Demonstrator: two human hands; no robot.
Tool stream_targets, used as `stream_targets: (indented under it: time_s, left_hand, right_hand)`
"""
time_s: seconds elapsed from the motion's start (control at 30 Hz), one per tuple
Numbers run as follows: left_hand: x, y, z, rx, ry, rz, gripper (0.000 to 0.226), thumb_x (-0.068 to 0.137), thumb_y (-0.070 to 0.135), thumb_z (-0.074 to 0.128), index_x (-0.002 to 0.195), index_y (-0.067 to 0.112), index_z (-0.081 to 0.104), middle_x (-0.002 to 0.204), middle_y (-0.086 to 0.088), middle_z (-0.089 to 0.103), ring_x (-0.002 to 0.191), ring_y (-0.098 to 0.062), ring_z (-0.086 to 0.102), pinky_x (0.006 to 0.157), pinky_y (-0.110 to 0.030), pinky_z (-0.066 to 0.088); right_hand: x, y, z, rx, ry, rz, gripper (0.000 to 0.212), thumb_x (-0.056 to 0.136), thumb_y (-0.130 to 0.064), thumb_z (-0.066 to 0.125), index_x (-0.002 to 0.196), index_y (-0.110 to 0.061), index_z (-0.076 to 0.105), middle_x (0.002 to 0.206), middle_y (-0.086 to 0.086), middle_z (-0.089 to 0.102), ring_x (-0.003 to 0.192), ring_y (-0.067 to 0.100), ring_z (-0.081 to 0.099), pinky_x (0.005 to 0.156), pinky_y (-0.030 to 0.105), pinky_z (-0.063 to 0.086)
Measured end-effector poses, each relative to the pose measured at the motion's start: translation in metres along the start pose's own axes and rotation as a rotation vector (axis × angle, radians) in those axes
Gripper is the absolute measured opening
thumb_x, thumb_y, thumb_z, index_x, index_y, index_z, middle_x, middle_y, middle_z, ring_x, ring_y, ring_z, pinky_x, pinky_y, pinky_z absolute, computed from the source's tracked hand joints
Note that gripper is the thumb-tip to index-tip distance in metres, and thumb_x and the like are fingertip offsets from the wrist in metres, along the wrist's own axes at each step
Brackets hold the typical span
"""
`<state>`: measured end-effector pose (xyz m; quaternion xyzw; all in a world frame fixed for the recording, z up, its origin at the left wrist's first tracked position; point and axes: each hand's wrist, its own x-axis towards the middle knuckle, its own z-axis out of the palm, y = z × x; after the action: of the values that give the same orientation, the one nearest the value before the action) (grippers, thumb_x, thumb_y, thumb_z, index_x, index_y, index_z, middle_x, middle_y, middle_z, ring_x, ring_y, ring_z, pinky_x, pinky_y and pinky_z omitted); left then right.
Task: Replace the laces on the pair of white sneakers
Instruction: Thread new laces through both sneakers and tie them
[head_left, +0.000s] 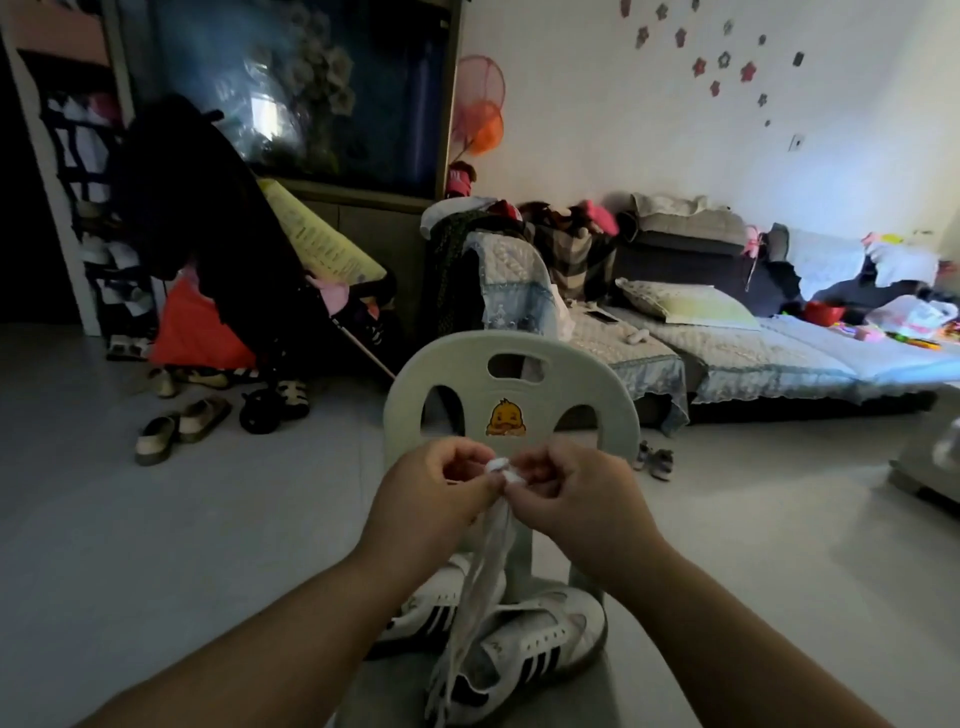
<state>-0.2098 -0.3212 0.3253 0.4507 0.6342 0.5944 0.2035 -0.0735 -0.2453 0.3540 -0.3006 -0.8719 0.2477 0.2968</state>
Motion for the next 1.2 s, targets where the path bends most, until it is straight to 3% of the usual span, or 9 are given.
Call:
stream_targets:
  time_s: [0.2,0.3,0.43,0.57,0.73,0.87,1.0,1.1,1.2]
  left_hand:
    - [0.031,-0.061,0.027,0.241,-0.132,-0.007,0.007,0.089,0.034,0.061,0.087,0.032,0.068,0.076,0.014,0.068,0.070,0.006,0.061,0.057,-0.009,0.041]
    - [0.042,-0.090,0.040,0.320,-0.117,-0.057,0.007,0.088,0.033,0.063,0.083,0.032,0.068,0.074,0.014,0.067,0.068,0.003,0.060,0.058,-0.017,0.045]
    - [0.052,-0.120,0.047,0.384,-0.159,-0.086,0.013,0.088,0.034,0.063,0.098,0.031,0.069,0.085,0.014,0.069,0.076,0.002,0.062,0.071,-0.022,0.053]
    - [0.075,-0.128,0.045,0.378,-0.241,-0.105,0.011,0.086,0.039,0.063,0.086,0.030,0.069,0.074,0.011,0.069,0.067,0.001,0.063,0.065,-0.024,0.053]
    - [0.083,-0.133,0.045,0.477,-0.293,-0.063,0.016,0.086,0.044,0.060,0.075,0.033,0.062,0.064,0.012,0.062,0.056,0.001,0.056,0.048,-0.011,0.038]
    - [0.086,-0.131,0.049,0.426,-0.222,-0.014,0.016,0.087,0.039,0.057,0.073,0.033,0.059,0.063,0.010,0.062,0.057,0.000,0.057,0.046,-0.015,0.040]
    - [0.086,-0.127,0.054,0.183,-0.186,-0.174,0.017,0.092,0.027,0.054,0.079,0.024,0.064,0.065,0.006,0.065,0.056,-0.003,0.059,0.052,-0.021,0.048]
    - [0.081,-0.128,0.056,0.029,-0.159,-0.348,0.017,0.091,0.026,0.055,0.081,0.019,0.066,0.067,0.002,0.067,0.063,-0.013,0.062,0.061,-0.031,0.053]
    - [0.075,-0.132,0.055,0.228,-0.171,-0.260,0.018,0.091,0.034,0.056,0.079,0.024,0.065,0.069,0.002,0.067,0.065,-0.017,0.063,0.060,-0.034,0.053]
  right_hand:
    - [0.009,0.070,0.045,0.106,-0.047,0.117,0.011,0.085,-0.030,0.068,0.088,-0.037,0.061,0.073,-0.016,0.063,0.070,-0.009,0.061,0.061,0.008,0.049]
    - [0.013,0.103,0.069,0.239,-0.087,0.186,0.018,0.085,-0.023,0.069,0.101,-0.029,0.066,0.080,-0.016,0.066,0.075,-0.010,0.063,0.063,0.007,0.048]
    - [0.020,0.132,0.092,0.255,-0.126,0.163,0.023,0.084,-0.017,0.070,0.106,-0.025,0.068,0.084,-0.019,0.068,0.078,-0.007,0.065,0.066,0.008,0.050]
    - [0.039,0.141,0.089,0.099,-0.075,0.041,0.016,0.083,-0.024,0.069,0.092,-0.037,0.067,0.077,-0.017,0.067,0.074,-0.001,0.066,0.067,0.015,0.055]
    - [0.046,0.150,0.091,-0.154,-0.090,-0.153,0.007,0.081,-0.027,0.068,0.086,-0.023,0.070,0.070,-0.010,0.062,0.062,0.005,0.057,0.055,0.023,0.052]
    - [0.048,0.152,0.093,-0.139,0.123,-0.203,0.013,0.079,-0.031,0.064,0.079,-0.019,0.068,0.067,-0.008,0.062,0.057,0.005,0.058,0.050,0.019,0.052]
    - [0.047,0.147,0.099,0.204,0.223,0.066,0.009,0.080,-0.019,0.067,0.075,-0.025,0.063,0.067,-0.008,0.064,0.060,0.007,0.063,0.055,0.017,0.053]
    - [0.047,0.150,0.102,0.434,0.067,0.232,0.015,0.083,-0.013,0.066,0.084,-0.026,0.058,0.073,-0.005,0.064,0.067,0.007,0.065,0.060,0.018,0.054]
    - [0.045,0.155,0.095,-0.026,-0.039,-0.142,0.012,0.087,-0.032,0.057,0.096,-0.030,0.065,0.079,-0.013,0.065,0.070,0.003,0.063,0.060,0.015,0.053]
